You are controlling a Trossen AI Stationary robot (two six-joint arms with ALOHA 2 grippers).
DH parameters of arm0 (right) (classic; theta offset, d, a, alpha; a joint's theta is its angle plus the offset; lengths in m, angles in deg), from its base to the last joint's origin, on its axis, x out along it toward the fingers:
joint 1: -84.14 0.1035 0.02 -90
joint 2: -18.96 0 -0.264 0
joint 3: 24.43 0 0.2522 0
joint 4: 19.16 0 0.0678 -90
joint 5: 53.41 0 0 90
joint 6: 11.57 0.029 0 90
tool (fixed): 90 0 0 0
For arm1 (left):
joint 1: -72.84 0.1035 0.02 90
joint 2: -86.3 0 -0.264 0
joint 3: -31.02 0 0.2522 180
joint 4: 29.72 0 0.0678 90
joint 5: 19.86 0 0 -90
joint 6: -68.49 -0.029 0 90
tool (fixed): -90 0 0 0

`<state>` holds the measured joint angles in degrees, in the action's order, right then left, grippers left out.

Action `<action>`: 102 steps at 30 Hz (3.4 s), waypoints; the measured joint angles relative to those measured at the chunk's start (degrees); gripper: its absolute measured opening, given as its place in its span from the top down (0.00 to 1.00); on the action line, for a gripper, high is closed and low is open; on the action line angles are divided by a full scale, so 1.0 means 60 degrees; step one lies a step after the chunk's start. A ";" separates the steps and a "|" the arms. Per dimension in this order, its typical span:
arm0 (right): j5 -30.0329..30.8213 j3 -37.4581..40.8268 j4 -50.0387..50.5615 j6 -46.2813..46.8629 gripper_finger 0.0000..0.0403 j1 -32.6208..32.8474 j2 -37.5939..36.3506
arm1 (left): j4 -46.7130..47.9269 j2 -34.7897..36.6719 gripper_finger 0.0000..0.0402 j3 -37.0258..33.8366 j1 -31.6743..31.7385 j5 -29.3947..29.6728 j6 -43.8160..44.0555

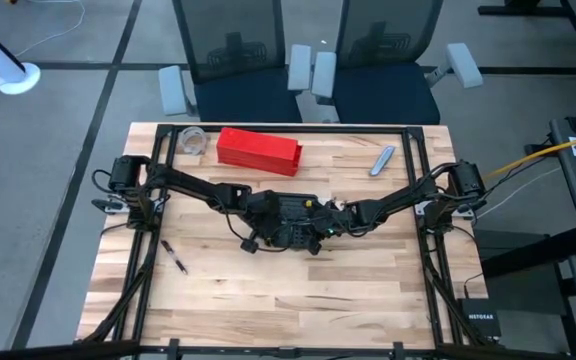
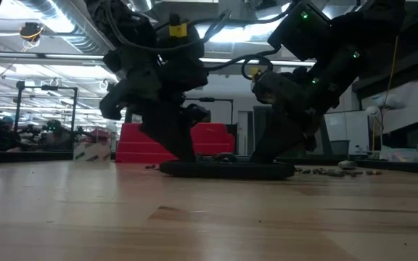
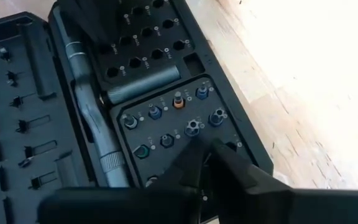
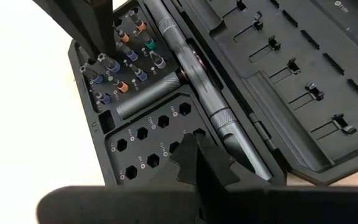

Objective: Prefit tool cases
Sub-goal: Remove the screwdriver bit from the tool case

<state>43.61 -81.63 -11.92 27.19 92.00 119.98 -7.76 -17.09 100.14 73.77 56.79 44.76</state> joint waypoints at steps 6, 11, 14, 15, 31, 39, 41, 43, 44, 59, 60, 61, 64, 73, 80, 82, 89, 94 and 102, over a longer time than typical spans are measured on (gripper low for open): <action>-0.0012 0.0000 0.0011 -0.0004 1.00 0.0000 -0.0001 | 0.0202 0.0100 0.99 0.0157 -0.0007 -0.0003 0.0144; -0.0070 0.0007 0.0080 -0.0007 1.00 0.0000 -0.0015 | 0.0635 0.0131 1.00 0.0599 -0.0014 -0.0082 0.0080; -0.0109 0.0002 0.0066 -0.0007 1.00 0.0000 -0.0003 | 0.0755 0.0154 1.00 0.0730 -0.0011 -0.0014 -0.0201; -0.0106 0.0000 0.0048 -0.0011 1.00 0.0000 0.0000 | 0.0689 0.0177 1.00 0.0771 -0.0003 0.0037 -0.0253; -0.1865 0.0013 -0.0619 -0.0209 1.00 0.0007 -0.0044 | 0.0932 0.0711 1.00 0.0765 0.0435 0.0386 -0.0076; -0.1792 -0.0022 -0.0102 -0.0547 1.00 -0.0050 -0.0095 | 0.2062 0.1012 1.00 0.0746 0.0455 0.0365 -0.0489; -0.1872 -0.0015 -0.0137 -0.0550 1.00 -0.0082 -0.0114 | 0.2035 0.1027 1.00 0.0747 0.0391 0.0363 -0.0497; -0.1841 -0.0007 -0.0133 -0.0592 1.00 -0.0080 -0.0175 | 0.2027 0.1040 1.00 0.0747 0.0343 0.0361 -0.0447; -0.1798 -0.0002 -0.0124 -0.0621 1.00 -0.0080 -0.0184 | 0.1999 0.1046 1.00 0.0747 0.0340 0.0350 -0.0455; -0.1096 0.0018 0.1170 -0.1035 1.00 -0.0724 -0.1487 | 0.2027 0.1093 1.00 0.0750 0.0758 0.0350 -0.0055; -0.1163 0.0018 0.1212 -0.1035 1.00 -0.0761 -0.1504 | 0.2053 0.1093 1.00 0.0750 0.0758 0.0350 -0.0038; -0.1309 0.0003 0.1168 -0.1027 1.00 -0.0769 -0.1508 | 0.2016 0.1093 1.00 0.0750 0.0758 0.0350 -0.0001; -0.1836 -0.0120 0.1177 -0.1027 1.00 -0.0586 -0.1504 | 0.2004 0.1219 1.00 0.0750 0.0670 0.0350 0.0239; -0.1535 -0.0288 0.1114 -0.1027 1.00 0.0138 -0.1319 | 0.1241 0.1631 1.00 0.0754 -0.0067 0.0588 0.1219; -0.1690 -0.0280 0.0375 -0.0976 1.00 0.0127 -0.0681 | 0.0982 0.1545 1.00 0.0754 -0.0869 0.1205 0.1607; -0.1790 -0.0280 0.0209 -0.0970 1.00 0.0127 -0.0543 | 0.0980 0.1545 1.00 0.0754 -0.0991 0.1250 0.1798; -0.1974 -0.0305 0.0266 -0.0973 1.00 0.0135 -0.0098 | 0.0996 0.1521 1.00 0.0685 -0.1099 0.1321 0.2296; -0.1815 -0.0324 0.0191 -0.0970 1.00 0.0131 -0.0004 | 0.0903 0.1187 1.00 0.0688 -0.1096 0.1287 0.2507; -0.1600 -0.0313 0.0193 -0.0982 1.00 0.0127 -0.0001 | 0.0953 0.0838 0.86 0.0685 -0.1063 0.0780 0.2755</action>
<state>34.01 -83.51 -10.76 21.30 92.76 119.97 -2.05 -12.06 104.24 67.39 61.47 61.29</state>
